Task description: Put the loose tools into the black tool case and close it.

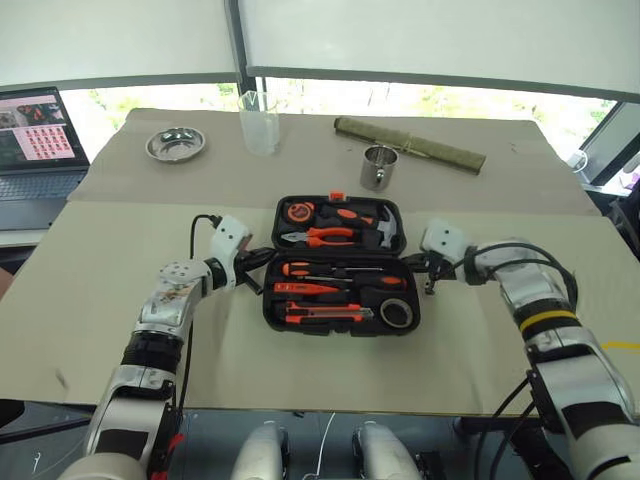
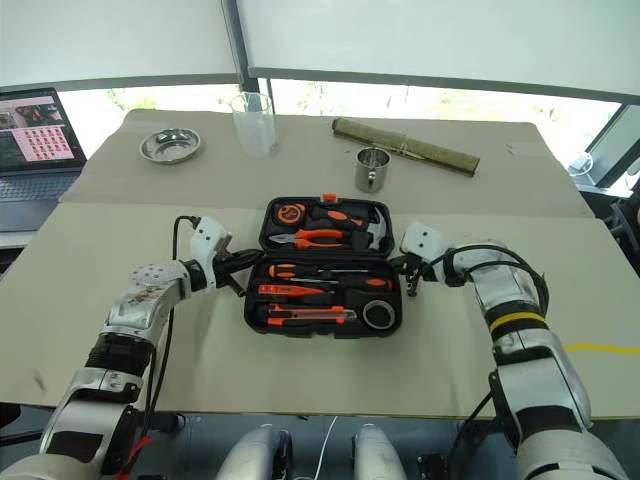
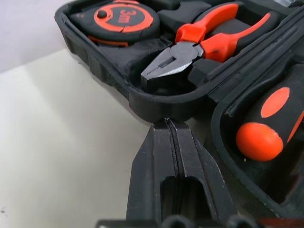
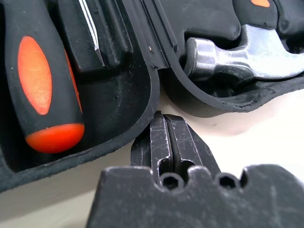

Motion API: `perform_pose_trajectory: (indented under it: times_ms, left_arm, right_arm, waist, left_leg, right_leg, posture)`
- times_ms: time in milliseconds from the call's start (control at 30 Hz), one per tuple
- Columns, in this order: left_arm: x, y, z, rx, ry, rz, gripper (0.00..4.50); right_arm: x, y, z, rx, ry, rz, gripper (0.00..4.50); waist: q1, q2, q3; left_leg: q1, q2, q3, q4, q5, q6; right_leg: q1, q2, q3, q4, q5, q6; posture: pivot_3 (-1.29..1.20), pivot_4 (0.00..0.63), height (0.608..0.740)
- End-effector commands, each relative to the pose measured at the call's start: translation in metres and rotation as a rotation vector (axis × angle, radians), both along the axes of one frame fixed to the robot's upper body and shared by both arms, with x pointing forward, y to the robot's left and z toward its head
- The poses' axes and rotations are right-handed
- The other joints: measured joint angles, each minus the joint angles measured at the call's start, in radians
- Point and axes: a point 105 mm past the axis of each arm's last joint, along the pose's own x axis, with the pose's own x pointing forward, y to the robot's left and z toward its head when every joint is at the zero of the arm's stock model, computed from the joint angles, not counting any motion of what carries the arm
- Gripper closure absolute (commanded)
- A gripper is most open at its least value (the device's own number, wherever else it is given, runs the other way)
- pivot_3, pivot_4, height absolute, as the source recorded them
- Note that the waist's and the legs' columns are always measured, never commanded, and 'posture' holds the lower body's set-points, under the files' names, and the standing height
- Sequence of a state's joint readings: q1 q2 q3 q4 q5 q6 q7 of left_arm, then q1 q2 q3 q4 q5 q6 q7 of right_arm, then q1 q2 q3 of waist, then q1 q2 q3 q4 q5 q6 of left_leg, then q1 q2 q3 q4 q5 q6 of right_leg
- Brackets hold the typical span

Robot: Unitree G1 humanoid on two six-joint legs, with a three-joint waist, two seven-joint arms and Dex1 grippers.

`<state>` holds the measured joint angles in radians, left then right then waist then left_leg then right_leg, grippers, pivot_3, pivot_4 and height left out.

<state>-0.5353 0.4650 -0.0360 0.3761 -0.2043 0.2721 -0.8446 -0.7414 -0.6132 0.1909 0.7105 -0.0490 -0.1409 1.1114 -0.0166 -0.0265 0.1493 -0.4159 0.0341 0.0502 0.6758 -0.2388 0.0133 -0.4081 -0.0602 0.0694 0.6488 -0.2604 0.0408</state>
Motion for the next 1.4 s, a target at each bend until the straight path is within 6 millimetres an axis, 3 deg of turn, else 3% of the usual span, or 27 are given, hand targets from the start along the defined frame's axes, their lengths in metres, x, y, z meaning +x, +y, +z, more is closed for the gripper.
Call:
perform_pose_trajectory:
  times_ms: [33,267,400,433,500,533,667,800,833,1000,1167,1400]
  left_arm:
    - [-0.017,-0.009,0.002,-0.028,0.0,-0.076,4.46]
    - [-0.045,0.01,0.003,-0.036,0.053,-0.078,4.46]
    - [-0.053,0.02,0.019,-0.104,0.055,-0.072,4.46]
    - [-0.053,0.022,0.023,-0.104,0.057,-0.064,4.23]
    - [-0.052,0.033,0.017,0.007,0.145,-0.017,3.78]
    - [-0.051,0.041,0.014,0.07,0.182,0.011,3.35]
    - [-0.036,0.04,0.037,-0.003,0.2,0.016,1.99]
    - [-0.018,0.03,0.043,-0.048,0.309,0.067,0.63]
    - [-0.011,0.025,0.047,-0.08,0.323,0.088,0.62]
    - [0.01,0.01,0.052,-0.156,0.351,0.159,0.62]
    - [0.022,-0.005,0.047,-0.176,0.344,0.185,0.62]
    - [0.033,-0.014,0.041,-0.205,0.353,0.234,0.62]
  right_arm:
    - [-0.018,0.013,0.011,0.043,-0.004,0.063,4.5]
    - [-0.05,-0.008,0.009,0.075,0.061,-0.022,4.5]
    - [-0.051,-0.028,0.022,0.119,0.037,-0.104,4.5]
    - [-0.049,-0.034,0.027,0.136,0.036,-0.138,4.5]
    - [-0.048,-0.043,0.042,0.193,0.082,-0.19,3.93]
    - [-0.048,-0.044,0.048,0.223,0.109,-0.203,3.73]
    - [-0.051,-0.035,0.062,0.3,0.323,-0.276,2.43]
    - [-0.034,-0.021,0.079,0.419,0.444,-0.395,0.98]
    - [-0.031,-0.018,0.077,0.41,0.481,-0.434,0.71]
    - [-0.018,-0.005,0.067,0.385,0.567,-0.549,0.71]
    - [-0.001,-0.006,0.05,0.331,0.54,-0.639,0.71]
    - [0.0,-0.012,0.031,0.271,0.584,-0.696,0.71]
  waist:
    - [0.0,0.0,0.0]
    - [0.002,0.0,0.0]
    - [0.003,0.0,0.0]
    - [0.003,0.0,0.0]
    - [0.002,0.0,0.0]
    - [0.001,0.0,0.001]
    - [0.001,0.0,0.001]
    - [-0.002,-0.001,0.001]
    - [0.0,-0.001,0.001]
    - [0.004,-0.001,0.001]
    - [0.005,-0.001,0.001]
    - [0.003,-0.001,0.001]
  left_leg:
    - [0.0,0.0,-0.002,0.0,0.0,0.0]
    - [-0.001,0.0,-0.004,0.0,-0.001,0.001]
    - [0.0,0.0,-0.004,0.002,-0.001,0.001]
    - [0.001,0.0,-0.004,0.002,-0.001,0.0]
    - [0.002,0.0,-0.005,0.003,0.0,0.0]
    - [0.003,0.0,-0.005,0.003,0.0,0.0]
    - [0.004,0.0,-0.005,0.002,0.0,0.0]
    - [0.004,-0.001,-0.005,0.003,0.0,0.0]
    - [0.002,-0.001,-0.005,0.003,0.0,0.0]
    - [-0.001,-0.001,-0.007,0.003,0.0,0.0]
    - [-0.013,-0.003,-0.007,0.004,0.001,-0.001]
    - [-0.016,-0.003,-0.007,0.004,0.003,-0.004]
  right_leg:
    - [0.0,0.0,0.0,0.0,0.0,0.0]
    - [0.0,0.0,0.0,-0.001,0.0,0.0]
    - [0.001,-0.001,0.0,-0.002,0.0,0.0]
    - [0.001,-0.001,0.0,-0.001,0.0,0.0]
    - [0.002,0.0,0.0,-0.001,0.0,0.0]
    - [0.003,0.0,0.0,0.0,0.0,0.0]
    - [0.003,0.001,0.0,0.0,0.0,0.0]
    - [0.004,0.001,0.0,0.0,0.0,0.0]
    - [0.002,0.001,0.0,0.0,0.0,0.0]
    - [0.001,0.001,-0.001,-0.001,0.0,0.0]
    - [-0.013,0.0,-0.001,0.002,0.001,0.001]
    - [-0.016,0.0,-0.001,0.009,0.001,0.001]
  posture:
    - [0.0,0.15,0.74]
    - [0.0,0.15,0.74]
    - [0.0,0.15,0.74]
    - [0.0,0.15,0.74]
    - [0.0,0.15,0.74]
    - [0.0,0.15,0.74]
    - [0.0,0.15,0.74]
    - [0.0,0.15,0.74]
    - [0.0,0.15,0.74]
    - [0.0,0.15,0.74]
    - [0.0,0.15,0.74]
    - [0.0,0.15,0.74]
